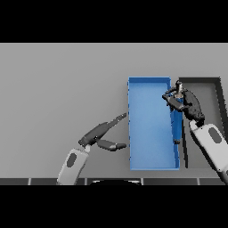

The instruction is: Pick up the blue pipe and place it into the blue bin.

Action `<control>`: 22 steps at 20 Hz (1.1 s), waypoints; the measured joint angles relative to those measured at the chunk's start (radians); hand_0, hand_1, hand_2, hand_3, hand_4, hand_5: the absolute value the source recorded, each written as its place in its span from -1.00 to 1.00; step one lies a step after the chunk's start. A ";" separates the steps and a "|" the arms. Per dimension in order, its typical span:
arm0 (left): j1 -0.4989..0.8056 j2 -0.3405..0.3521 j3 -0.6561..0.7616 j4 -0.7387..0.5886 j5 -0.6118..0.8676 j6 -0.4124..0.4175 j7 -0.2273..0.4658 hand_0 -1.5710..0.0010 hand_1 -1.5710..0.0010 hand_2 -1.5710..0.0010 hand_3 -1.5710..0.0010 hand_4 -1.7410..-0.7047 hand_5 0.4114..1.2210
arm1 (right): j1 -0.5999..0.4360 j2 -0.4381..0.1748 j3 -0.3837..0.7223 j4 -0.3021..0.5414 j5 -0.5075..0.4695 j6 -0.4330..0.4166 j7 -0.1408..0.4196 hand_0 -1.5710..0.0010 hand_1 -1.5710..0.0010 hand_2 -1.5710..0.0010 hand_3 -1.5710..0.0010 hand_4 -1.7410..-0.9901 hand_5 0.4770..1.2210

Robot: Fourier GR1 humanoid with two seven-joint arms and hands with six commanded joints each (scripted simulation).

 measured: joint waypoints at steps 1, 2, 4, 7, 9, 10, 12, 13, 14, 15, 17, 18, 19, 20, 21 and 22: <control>-0.003 0.002 0.004 0.001 0.002 0.001 0.000 1.00 1.00 1.00 1.00 0.66 -0.97 | -0.015 -0.008 0.028 0.020 -0.003 -0.012 -0.016 -0.49 -0.36 -0.36 0.20 -0.60 1.00; 0.001 0.002 -0.002 -0.001 0.003 -0.005 -0.013 1.00 1.00 1.00 1.00 0.67 -0.97 | -0.037 -0.017 0.063 0.036 -0.009 -0.030 -0.015 -0.19 -0.09 -0.09 0.36 -0.36 1.00; -0.002 -0.002 -0.004 -0.001 0.000 -0.002 -0.008 1.00 1.00 1.00 1.00 0.67 -0.96 | -0.067 -0.095 0.173 0.075 -0.096 -0.043 0.008 0.24 0.30 0.30 0.59 0.08 1.00; 0.010 -0.006 -0.009 -0.008 0.002 0.000 -0.008 1.00 1.00 1.00 1.00 0.66 -0.96 | -0.163 -0.188 0.367 0.115 -0.176 0.026 0.008 0.61 0.64 0.64 0.79 0.51 0.63; 0.013 -0.010 -0.012 -0.019 0.005 -0.001 0.006 1.00 1.00 1.00 1.00 0.65 -0.96 | -0.227 -0.226 0.460 0.125 -0.184 0.067 0.008 0.75 0.77 0.77 0.87 0.68 0.35; 0.009 -0.010 -0.010 -0.010 -0.001 0.003 0.015 1.00 1.00 1.00 1.00 0.65 -0.96 | -0.238 -0.235 0.487 0.120 -0.182 0.077 0.009 0.80 0.82 0.82 0.89 0.75 0.23; -0.003 -0.013 -0.007 -0.007 -0.002 0.006 0.021 1.00 1.00 1.00 1.00 0.65 -0.96 | -0.261 -0.246 0.529 0.122 -0.188 0.077 0.008 0.87 0.88 0.88 0.93 0.78 0.05; 0.004 -0.012 -0.011 -0.012 -0.003 0.004 0.014 1.00 1.00 1.00 1.00 0.65 -0.96 | -0.266 -0.248 0.537 0.125 -0.188 0.079 0.009 0.90 0.91 0.91 0.94 0.81 -0.01; 0.006 -0.012 -0.016 -0.011 -0.006 0.004 0.014 1.00 1.00 1.00 1.00 0.65 -0.96 | -0.276 -0.248 0.552 0.122 -0.191 0.080 0.008 0.92 0.93 0.93 0.96 0.82 -0.09; 0.011 -0.011 -0.016 -0.017 -0.003 0.002 0.011 1.00 1.00 1.00 1.00 0.65 -0.96 | -0.279 -0.250 0.561 0.123 -0.185 0.085 0.009 0.93 0.94 0.94 0.96 0.84 -0.17; 0.020 -0.007 -0.020 -0.024 -0.007 0.004 -0.001 1.00 1.00 1.00 1.00 0.65 -0.96 | -0.294 -0.254 0.589 0.122 -0.172 0.081 0.009 0.96 0.96 0.96 0.98 0.87 -0.31; 0.017 -0.010 -0.022 -0.019 -0.013 0.007 0.007 1.00 1.00 1.00 1.00 0.65 -0.96 | -0.300 -0.250 0.593 0.135 -0.168 0.083 0.009 0.97 0.97 0.97 0.98 0.88 -0.36; 0.017 -0.010 -0.022 -0.019 -0.013 0.007 0.012 1.00 1.00 1.00 1.00 0.65 -0.96 | -0.306 -0.247 0.596 0.144 -0.164 0.087 0.008 0.97 0.98 0.98 0.99 0.89 -0.41; 0.008 -0.014 -0.016 -0.011 -0.015 0.015 0.014 1.00 1.00 1.00 1.00 0.65 -0.96 | -0.300 -0.258 0.599 0.146 -0.157 0.089 0.005 0.98 0.98 0.98 0.99 0.89 -0.45; 0.016 -0.008 -0.018 -0.015 -0.015 0.012 -0.003 1.00 1.00 1.00 1.00 0.65 -0.95 | -0.305 -0.254 0.603 0.143 -0.151 0.087 0.007 0.98 0.98 0.98 0.99 0.91 -0.48; 0.018 -0.003 -0.014 -0.014 -0.012 0.010 -0.008 1.00 1.00 1.00 1.00 0.65 -0.95 | -0.303 -0.256 0.605 0.142 -0.150 0.096 -0.002 0.99 0.99 0.99 0.99 0.92 -0.49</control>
